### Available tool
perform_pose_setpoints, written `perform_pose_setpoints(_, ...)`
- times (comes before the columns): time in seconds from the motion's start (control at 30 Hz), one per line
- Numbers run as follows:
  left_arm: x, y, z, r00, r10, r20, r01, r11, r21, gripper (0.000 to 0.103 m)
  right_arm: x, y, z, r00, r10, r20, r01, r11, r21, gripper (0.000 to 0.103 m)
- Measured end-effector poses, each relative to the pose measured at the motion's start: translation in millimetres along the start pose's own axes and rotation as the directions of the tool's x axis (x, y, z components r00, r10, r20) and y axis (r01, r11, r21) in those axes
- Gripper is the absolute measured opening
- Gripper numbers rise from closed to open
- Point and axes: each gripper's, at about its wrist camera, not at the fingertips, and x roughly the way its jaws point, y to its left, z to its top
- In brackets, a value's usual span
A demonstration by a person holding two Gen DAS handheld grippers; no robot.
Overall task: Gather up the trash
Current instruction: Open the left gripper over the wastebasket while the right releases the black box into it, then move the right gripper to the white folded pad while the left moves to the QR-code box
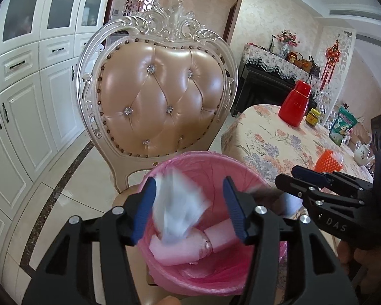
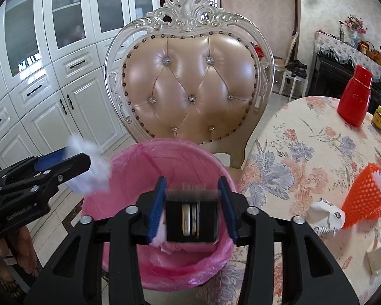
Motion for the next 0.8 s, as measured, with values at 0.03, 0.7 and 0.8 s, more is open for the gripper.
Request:
perform_pose_setpoints(0.03, 0, 0, 0, 1.0, 0.003, 0.001, -0.003, 1.0, 0.0, 0.053, 1, 0, 1, 1.0, -0.001, -0.001, 0.001, 1.0, -0.001, 0.051)
perform_pose_setpoints(0.7, 17, -33, -2, 0.999, -0.035, -0.029, 0.036, 0.998, 0.043, 0.057, -22, -55, -21, 0.996, -0.092, 0.017, 0.09, 0.991, 0.097, 0.061)
perform_pose_setpoints(0.8, 21, -44, -3, 0.998, -0.047, -0.035, 0.049, 0.997, 0.057, 0.057, -31, -66, -27, 0.993, -0.119, 0.026, 0.115, 0.987, 0.11, 0.065)
